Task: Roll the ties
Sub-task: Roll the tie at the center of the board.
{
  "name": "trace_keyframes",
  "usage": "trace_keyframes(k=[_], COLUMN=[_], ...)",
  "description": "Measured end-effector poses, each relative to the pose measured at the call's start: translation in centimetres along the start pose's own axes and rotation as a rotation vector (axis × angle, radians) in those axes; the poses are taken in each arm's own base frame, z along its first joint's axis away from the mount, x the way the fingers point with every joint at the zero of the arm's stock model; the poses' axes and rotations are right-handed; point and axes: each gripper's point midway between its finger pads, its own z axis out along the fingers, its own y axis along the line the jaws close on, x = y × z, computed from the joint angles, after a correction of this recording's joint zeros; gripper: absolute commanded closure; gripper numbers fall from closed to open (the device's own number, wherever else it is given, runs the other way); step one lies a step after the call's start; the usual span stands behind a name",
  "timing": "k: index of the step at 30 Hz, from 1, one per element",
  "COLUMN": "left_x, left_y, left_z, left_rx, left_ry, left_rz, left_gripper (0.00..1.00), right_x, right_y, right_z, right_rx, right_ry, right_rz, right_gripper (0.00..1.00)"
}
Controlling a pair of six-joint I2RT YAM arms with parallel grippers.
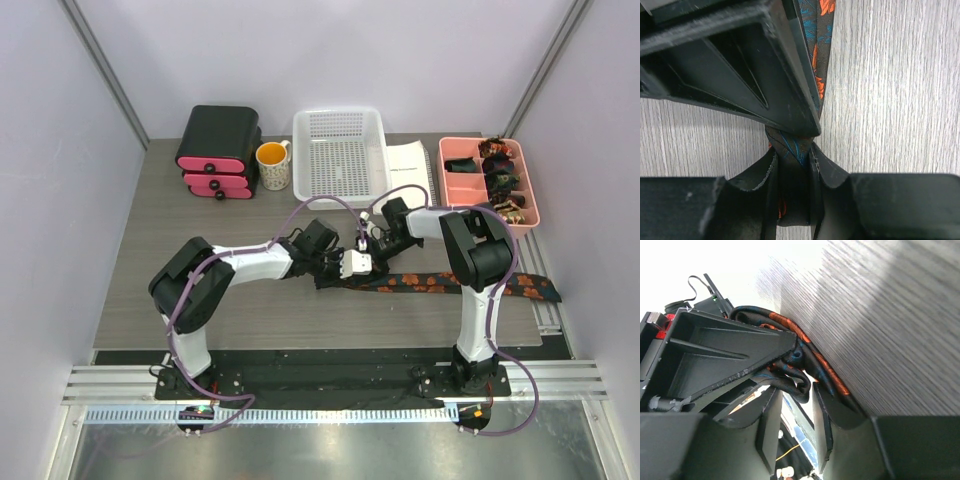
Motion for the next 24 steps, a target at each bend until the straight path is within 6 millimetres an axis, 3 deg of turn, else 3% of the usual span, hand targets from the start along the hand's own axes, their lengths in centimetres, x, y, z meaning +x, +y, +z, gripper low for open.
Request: trace_keyframes(k=[9,12,14,19,24], left_x=[0.1,0.1,0.1,0.2,1.4], left_y=[0.0,0.0,0.0,0.1,0.3], left_z=[-0.1,-0.1,-0.1,-0.3,-1.3], left_rx=[-0.002,-0.003,-0.002,0.002,0.03], left_ry=[0.001,0.001,0.001,0.005,0.027], left_rz=[0.021,0.021,0.021,0.013,-0.045], left_gripper=[0.84,0.84,0.76,0.53,0.44], right_x=[-0.7,-0.7,-0.7,-0.7,-0.8], right_y=[0.3,0.4,0.3,-0.2,-1.7], right_z=[-0.7,-0.7,-0.7,-0.8,-0.8], right_rx=[-0.009,-0.01,-0.008,0.022,0.091], right_ry=[-0.015,-0.015,-0.015,-0.013,-0.008], right_rz=[0.017,0.017,0.014,-0.004,-0.037], right_gripper=[0.64,0.79,0.98,0.99,0.99])
